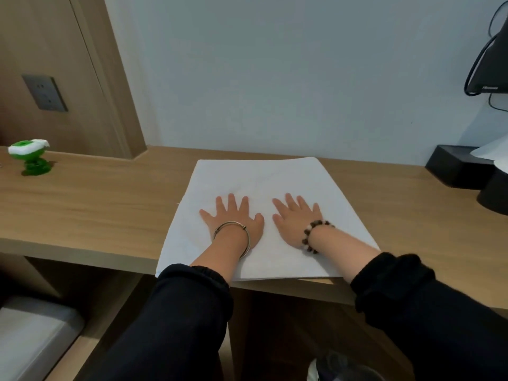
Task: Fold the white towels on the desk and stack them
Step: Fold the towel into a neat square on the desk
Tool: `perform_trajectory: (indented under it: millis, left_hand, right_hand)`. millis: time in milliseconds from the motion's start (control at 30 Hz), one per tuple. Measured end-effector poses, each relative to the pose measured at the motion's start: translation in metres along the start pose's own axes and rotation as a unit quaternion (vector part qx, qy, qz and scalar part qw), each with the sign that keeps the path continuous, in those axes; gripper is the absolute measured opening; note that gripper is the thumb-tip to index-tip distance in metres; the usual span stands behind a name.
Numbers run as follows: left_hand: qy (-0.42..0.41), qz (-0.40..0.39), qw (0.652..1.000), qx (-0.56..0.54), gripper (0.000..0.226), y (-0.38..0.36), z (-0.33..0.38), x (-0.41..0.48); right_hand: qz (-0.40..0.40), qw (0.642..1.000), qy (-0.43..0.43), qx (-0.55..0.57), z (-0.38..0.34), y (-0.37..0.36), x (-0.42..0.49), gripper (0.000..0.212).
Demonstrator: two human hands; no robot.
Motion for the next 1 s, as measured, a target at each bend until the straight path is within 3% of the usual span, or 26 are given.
perform_trajectory:
  millis: [400,667,800,867,1000]
  left_hand:
    - [0.062,-0.012,0.998,-0.002,0.067,-0.006,-0.073,-0.003]
    - [-0.081,-0.009,0.997,-0.006,0.055,-0.004,-0.062,-0.033]
    - [-0.103,0.012,0.995,-0.004,0.054,-0.01,-0.033,-0.052]
    - [-0.097,0.016,0.995,0.004,0.054,-0.014,-0.028,-0.055]
    - [-0.089,0.024,0.996,0.008,0.054,-0.015,-0.029,-0.055]
  right_hand:
    - [0.039,0.997,-0.062,0.01,0.043,0.01,-0.025,0.057]
    - [0.024,0.988,-0.15,0.005,0.042,0.02,-0.035,0.056]
    - [0.043,0.97,-0.239,-0.007,0.039,0.024,-0.049,0.059]
    - [0.02,0.977,-0.213,0.007,0.021,0.017,-0.055,0.061]
    - [-0.008,1.0,-0.018,0.017,-0.022,-0.009,-0.068,0.058]
Point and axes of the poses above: each hand's wrist, its own x-axis towards the middle knuckle, its own y-axis out of the back of the hand, z = x × y, the point moved 3 cm from there along x, towards the middle knuckle, and after that the axes turned 9 degrees about x, right-handed, at the moved point
